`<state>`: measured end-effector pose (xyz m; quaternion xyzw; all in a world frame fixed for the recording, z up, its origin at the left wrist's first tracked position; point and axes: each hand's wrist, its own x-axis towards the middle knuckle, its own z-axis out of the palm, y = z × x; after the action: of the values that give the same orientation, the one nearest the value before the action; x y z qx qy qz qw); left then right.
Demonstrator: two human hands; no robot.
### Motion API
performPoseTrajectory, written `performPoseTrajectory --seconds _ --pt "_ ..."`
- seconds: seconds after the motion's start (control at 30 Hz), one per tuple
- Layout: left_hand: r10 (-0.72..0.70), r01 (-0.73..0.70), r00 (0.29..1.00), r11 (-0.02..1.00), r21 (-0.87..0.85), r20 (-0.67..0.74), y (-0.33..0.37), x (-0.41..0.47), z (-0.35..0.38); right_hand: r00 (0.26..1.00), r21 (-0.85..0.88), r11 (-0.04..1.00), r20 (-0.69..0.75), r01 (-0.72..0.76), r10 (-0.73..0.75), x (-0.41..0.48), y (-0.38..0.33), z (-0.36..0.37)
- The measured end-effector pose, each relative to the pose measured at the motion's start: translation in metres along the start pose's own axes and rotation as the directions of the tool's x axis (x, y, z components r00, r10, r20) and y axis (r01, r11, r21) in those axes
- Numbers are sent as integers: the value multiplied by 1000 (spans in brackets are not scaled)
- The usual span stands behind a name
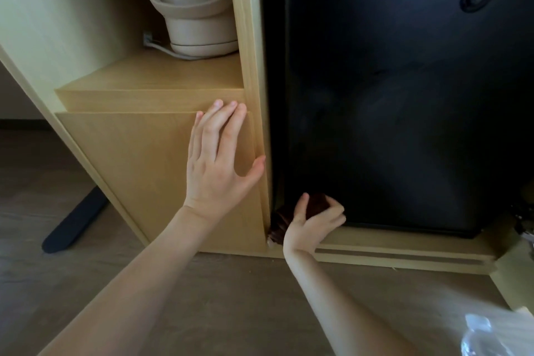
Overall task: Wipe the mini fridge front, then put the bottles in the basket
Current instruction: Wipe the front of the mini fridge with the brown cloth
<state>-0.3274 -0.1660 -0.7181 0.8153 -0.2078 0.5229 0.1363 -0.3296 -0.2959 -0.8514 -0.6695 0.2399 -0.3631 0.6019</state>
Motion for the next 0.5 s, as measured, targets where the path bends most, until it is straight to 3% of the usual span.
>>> performPoseTrajectory --seconds 0.03,0.1,0.2,0.33,0.5 --pt "1 -1 1000 1000 -2 5 0 0 0 996 17 996 -22 -90 91 -1 1 0" --pt "3 -3 1000 1000 -4 4 -1 0 -1 990 70 989 -57 -127 131 -1 -10 3" --pt "8 -8 1000 1000 -3 -16 -1 0 1 998 174 985 -63 -2 14 3 -31 10" --pt "8 -8 1000 1000 -1 -25 -2 0 3 996 93 993 -44 78 -74 4 -20 8" --pt "13 -13 999 1000 1 -35 -1 0 4 991 157 980 -46 -119 127 2 -16 -4"
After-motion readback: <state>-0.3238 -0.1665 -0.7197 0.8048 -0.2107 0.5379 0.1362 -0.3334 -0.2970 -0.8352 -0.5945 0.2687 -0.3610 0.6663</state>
